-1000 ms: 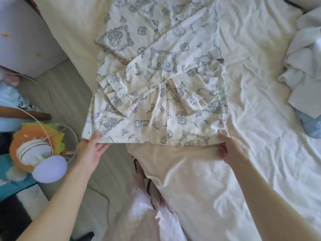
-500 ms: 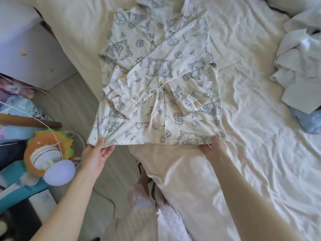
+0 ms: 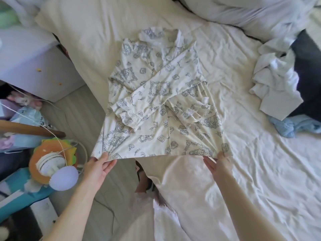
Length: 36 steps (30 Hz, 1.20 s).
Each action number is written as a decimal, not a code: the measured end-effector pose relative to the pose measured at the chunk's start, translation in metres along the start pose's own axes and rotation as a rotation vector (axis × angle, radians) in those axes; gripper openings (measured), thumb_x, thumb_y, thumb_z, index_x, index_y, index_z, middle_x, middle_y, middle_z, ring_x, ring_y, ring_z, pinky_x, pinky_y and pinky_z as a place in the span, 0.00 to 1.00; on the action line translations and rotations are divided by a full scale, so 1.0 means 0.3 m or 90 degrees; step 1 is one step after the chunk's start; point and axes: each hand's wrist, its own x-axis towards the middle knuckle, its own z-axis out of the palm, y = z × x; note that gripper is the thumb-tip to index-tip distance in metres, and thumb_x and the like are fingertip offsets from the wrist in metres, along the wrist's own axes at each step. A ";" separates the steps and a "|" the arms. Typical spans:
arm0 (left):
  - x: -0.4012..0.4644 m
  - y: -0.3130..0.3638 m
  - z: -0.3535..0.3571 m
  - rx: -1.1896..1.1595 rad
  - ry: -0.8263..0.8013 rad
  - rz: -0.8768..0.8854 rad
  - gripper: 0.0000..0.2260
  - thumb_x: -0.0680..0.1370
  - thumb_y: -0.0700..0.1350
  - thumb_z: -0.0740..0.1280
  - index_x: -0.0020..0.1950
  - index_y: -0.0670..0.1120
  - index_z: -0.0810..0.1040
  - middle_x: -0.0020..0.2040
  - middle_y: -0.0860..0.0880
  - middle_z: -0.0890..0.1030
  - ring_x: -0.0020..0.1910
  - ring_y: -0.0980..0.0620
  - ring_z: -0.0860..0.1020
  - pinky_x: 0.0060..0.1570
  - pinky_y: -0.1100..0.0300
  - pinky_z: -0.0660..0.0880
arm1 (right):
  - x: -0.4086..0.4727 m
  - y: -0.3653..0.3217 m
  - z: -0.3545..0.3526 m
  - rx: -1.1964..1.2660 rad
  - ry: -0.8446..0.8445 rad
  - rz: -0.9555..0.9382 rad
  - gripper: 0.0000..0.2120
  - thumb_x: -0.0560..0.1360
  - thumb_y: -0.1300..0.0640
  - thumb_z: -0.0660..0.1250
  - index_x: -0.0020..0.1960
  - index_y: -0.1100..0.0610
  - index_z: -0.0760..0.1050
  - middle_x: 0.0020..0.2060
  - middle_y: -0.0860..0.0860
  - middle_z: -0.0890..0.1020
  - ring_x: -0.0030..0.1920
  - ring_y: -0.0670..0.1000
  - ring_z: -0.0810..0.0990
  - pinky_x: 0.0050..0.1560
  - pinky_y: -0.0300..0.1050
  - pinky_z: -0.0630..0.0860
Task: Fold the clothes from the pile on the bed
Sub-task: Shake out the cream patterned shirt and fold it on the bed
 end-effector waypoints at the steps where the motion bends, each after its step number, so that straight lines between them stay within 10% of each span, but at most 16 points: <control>1: -0.023 -0.004 -0.006 0.003 0.001 -0.013 0.06 0.79 0.34 0.61 0.54 0.41 0.74 0.40 0.48 0.85 0.39 0.52 0.84 0.34 0.61 0.80 | -0.016 -0.005 -0.021 -0.002 0.005 0.004 0.16 0.82 0.58 0.55 0.68 0.60 0.65 0.41 0.55 0.77 0.28 0.54 0.82 0.48 0.54 0.78; 11: -0.044 0.122 0.072 0.080 0.017 -0.031 0.08 0.77 0.38 0.66 0.55 0.39 0.75 0.38 0.42 0.84 0.34 0.48 0.84 0.31 0.59 0.80 | -0.058 -0.114 0.018 0.009 0.019 -0.039 0.10 0.81 0.61 0.56 0.58 0.63 0.70 0.40 0.57 0.80 0.26 0.51 0.82 0.28 0.42 0.80; 18: 0.075 0.399 0.314 -0.037 -0.048 0.047 0.04 0.79 0.39 0.62 0.49 0.40 0.75 0.40 0.41 0.84 0.38 0.48 0.84 0.38 0.57 0.80 | -0.025 -0.390 0.282 0.102 -0.036 -0.117 0.05 0.79 0.61 0.58 0.45 0.59 0.67 0.24 0.54 0.81 0.24 0.51 0.82 0.29 0.45 0.81; 28: 0.566 0.872 0.787 -0.095 -0.131 0.069 0.07 0.81 0.39 0.58 0.49 0.36 0.73 0.42 0.39 0.84 0.44 0.44 0.84 0.45 0.57 0.81 | 0.204 -0.909 0.875 0.047 -0.115 -0.204 0.07 0.81 0.60 0.53 0.47 0.62 0.66 0.26 0.55 0.82 0.29 0.51 0.84 0.37 0.46 0.82; 32: 0.795 0.985 0.961 -0.024 -0.138 0.094 0.08 0.81 0.39 0.58 0.54 0.36 0.73 0.46 0.40 0.83 0.44 0.46 0.83 0.44 0.57 0.80 | 0.344 -1.004 1.118 0.034 -0.195 -0.197 0.16 0.84 0.57 0.48 0.68 0.62 0.62 0.43 0.55 0.84 0.43 0.51 0.83 0.48 0.43 0.79; 36: 0.938 0.941 0.997 0.182 -0.111 0.161 0.11 0.80 0.45 0.62 0.60 0.43 0.72 0.55 0.45 0.79 0.51 0.49 0.80 0.51 0.56 0.78 | 0.419 -0.928 1.228 -0.202 -0.135 -0.288 0.17 0.80 0.50 0.58 0.67 0.54 0.69 0.64 0.53 0.75 0.61 0.51 0.76 0.64 0.50 0.73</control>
